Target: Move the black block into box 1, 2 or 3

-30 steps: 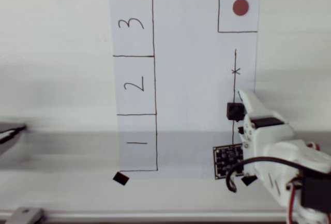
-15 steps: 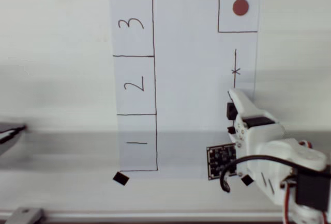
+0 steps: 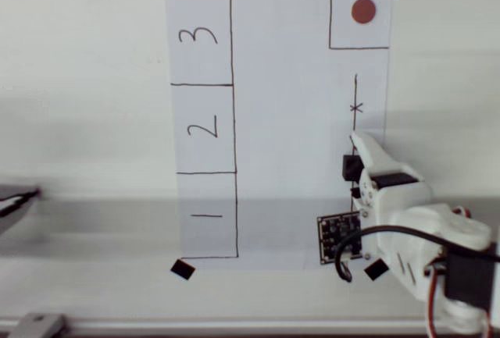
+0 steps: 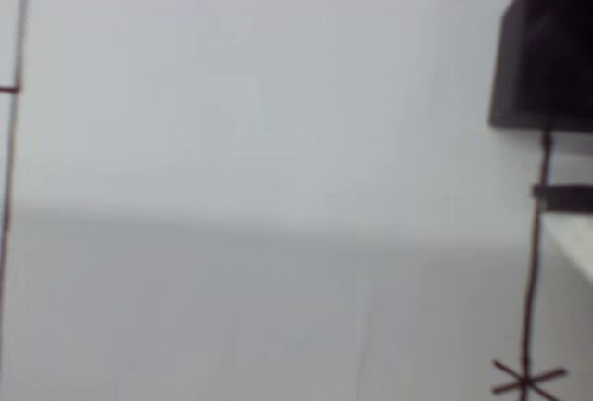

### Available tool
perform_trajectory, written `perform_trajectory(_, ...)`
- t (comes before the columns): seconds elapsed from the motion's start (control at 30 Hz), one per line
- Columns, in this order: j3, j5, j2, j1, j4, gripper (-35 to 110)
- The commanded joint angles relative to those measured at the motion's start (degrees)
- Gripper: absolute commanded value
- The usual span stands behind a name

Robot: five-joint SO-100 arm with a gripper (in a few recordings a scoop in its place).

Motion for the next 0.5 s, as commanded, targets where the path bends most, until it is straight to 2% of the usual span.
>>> perform_trajectory(0.0,0.5,-0.8,1.4,-0.6,0.3,30)
perform_trajectory(0.27,0.7,-0.7,1.4,-0.5,-0.1,21)
perform_trajectory(0.4,1.2,-0.2,1.4,-0.6,-0.7,0)
perform_trajectory(0.47,1.3,-0.1,1.4,-0.7,-0.9,0)
